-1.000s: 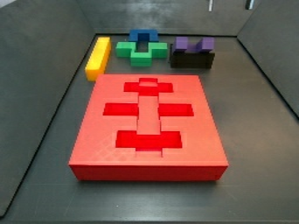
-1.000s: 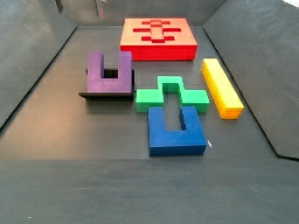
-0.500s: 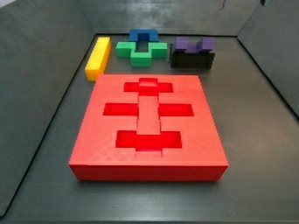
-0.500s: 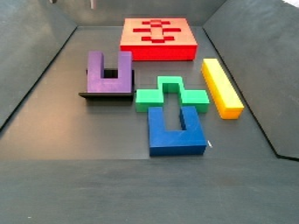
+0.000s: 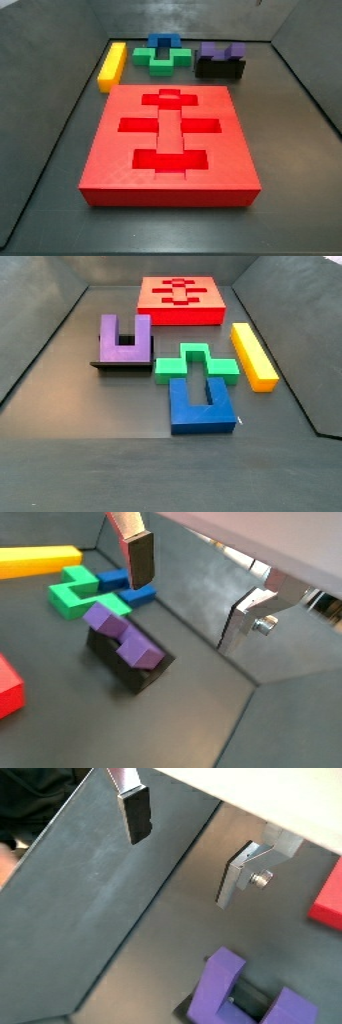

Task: Pick up the purple object. Move up. Place the purple object on the fixture. Regrasp the purple object. Move to above the board. Insert the purple object.
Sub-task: Regrasp the purple object.

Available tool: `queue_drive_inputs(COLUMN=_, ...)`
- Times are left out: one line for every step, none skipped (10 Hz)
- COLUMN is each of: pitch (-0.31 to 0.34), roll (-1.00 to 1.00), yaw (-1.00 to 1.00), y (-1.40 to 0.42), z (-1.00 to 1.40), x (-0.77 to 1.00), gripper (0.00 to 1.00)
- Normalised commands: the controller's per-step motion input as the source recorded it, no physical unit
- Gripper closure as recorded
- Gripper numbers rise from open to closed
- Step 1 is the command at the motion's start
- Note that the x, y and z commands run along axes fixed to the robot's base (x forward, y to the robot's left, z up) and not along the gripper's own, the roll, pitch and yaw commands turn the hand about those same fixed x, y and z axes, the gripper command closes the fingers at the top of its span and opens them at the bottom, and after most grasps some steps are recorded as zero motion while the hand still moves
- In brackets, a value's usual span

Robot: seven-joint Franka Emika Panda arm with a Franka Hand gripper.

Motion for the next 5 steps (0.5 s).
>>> queue_drive_inputs(pitch=-0.051, roll=1.00, yaw=0.31, y=-0.22, z=0.00, x=0.21, gripper=0.00)
queue_drive_inputs(pitch=-0.091, roll=0.87, yaw=0.29, y=-0.41, z=-0.05, x=0.00, gripper=0.00)
queue_drive_inputs(pitch=-0.114, roll=0.71, yaw=0.27, y=-0.32, z=-0.12, x=0.00, gripper=0.00)
queue_drive_inputs(pitch=-0.143, roll=0.57, yaw=0.31, y=-0.21, z=-0.20, x=-0.03, gripper=0.00)
queue_drive_inputs(pitch=-0.231, roll=0.31, yaw=0.43, y=-0.13, z=-0.31, x=-0.04, gripper=0.00)
